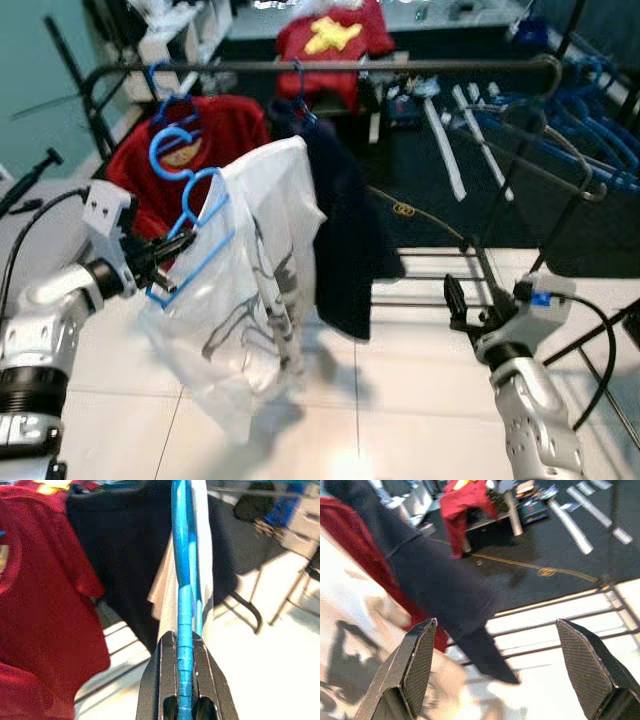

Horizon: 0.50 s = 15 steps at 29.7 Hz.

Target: Hang hanger

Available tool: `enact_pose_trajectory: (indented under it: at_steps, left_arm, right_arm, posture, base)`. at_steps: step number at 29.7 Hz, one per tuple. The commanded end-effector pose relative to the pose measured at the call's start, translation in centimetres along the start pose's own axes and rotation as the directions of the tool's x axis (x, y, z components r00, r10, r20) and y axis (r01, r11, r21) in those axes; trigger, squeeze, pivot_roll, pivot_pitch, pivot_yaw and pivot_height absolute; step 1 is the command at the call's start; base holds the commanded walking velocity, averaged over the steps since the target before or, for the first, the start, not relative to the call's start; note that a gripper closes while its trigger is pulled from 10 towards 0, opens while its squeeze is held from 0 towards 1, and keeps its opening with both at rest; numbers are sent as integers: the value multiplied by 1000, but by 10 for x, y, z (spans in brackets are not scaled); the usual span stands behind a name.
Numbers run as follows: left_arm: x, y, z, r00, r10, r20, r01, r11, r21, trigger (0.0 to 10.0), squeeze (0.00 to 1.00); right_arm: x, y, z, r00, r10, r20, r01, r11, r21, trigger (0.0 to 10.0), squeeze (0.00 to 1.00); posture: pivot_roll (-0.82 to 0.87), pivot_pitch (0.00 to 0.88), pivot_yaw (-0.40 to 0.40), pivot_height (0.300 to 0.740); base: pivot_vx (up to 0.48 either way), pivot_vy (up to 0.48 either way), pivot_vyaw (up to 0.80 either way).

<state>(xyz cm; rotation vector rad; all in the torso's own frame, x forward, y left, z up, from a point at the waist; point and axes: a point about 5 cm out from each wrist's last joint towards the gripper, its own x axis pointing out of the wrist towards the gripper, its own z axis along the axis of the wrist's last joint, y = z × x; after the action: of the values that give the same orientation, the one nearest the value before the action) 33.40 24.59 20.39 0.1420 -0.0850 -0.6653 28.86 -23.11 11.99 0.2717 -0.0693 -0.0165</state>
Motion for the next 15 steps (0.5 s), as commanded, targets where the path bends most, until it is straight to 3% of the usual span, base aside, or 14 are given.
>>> enact_pose_trajectory:
  at_steps: [1, 3, 6, 7, 8, 10, 11, 13, 15]
  left_arm:
    - [3, -2, 9, 999, -54, 9, 54, 998, 33, 10000, 0]
    - [10, -1, 17, 994, -108, 1, 107, 991, 82, 10000, 0]
    - [15, -1, 22, 988, -152, -10, 152, 980, 127, 10000, 0]
    - [19, -4, 27, 977, -213, -12, 213, 964, 157, 10000, 0]
    - [23, -8, 35, 948, -316, -30, 316, 927, 201, 10000, 0]
    - [23, -8, 35, 948, -316, -30, 316, 927, 201, 10000, 0]
    - [24, -10, 39, 929, -366, -55, 369, 903, 220, 10000, 0]
    - [22, -9, 47, 879, -448, -161, 475, 842, 254, 10000, 0]
    - [19, -3, 57, 855, -467, -225, 516, 809, 282, 10000, 0]
  right_arm:
    - [-3, -1, -2, 1000, 20, -7, -20, 999, 42, 10000, 0]
    - [-4, 3, 3, 991, 136, 13, -136, 983, 125, 10000, 0]
    - [-5, 7, 9, 971, 235, 35, -237, 961, 144, 10000, 0]
    - [-8, 9, 20, 948, 309, 75, -317, 939, 137, 10000, 0]
    - [-15, 14, 39, 886, 446, 129, -461, 878, 129, 10000, 0]
    - [-15, 14, 39, 886, 446, 129, -461, 878, 129, 10000, 0]
    - [-22, 16, 46, 839, 526, 136, -541, 833, 117, 10000, 0]
    - [-35, 11, 57, 750, 659, 45, -661, 750, 31, 10000, 0]
    - [-41, 4, 69, 707, 706, -27, -707, 706, -46, 10000, 0]
  posture:
    - [-78, 123, 92, 740]
    - [-72, 118, 88, 740]
    - [-69, 103, 86, 740]
    - [-73, 97, 86, 740]
    - [-75, 91, 90, 740]
    - [-75, 91, 90, 740]
    - [-75, 91, 90, 740]
    - [-78, 86, 95, 740]
    - [-76, 85, 97, 740]
  base:
    - [-394, 0, 0]
    - [-379, 0, 0]
    - [-300, 0, 0]
    - [0, 0, 0]
    - [0, 0, 0]
    - [0, 0, 0]
    - [0, 0, 0]
    - [0, 0, 0]
    - [0, 0, 0]
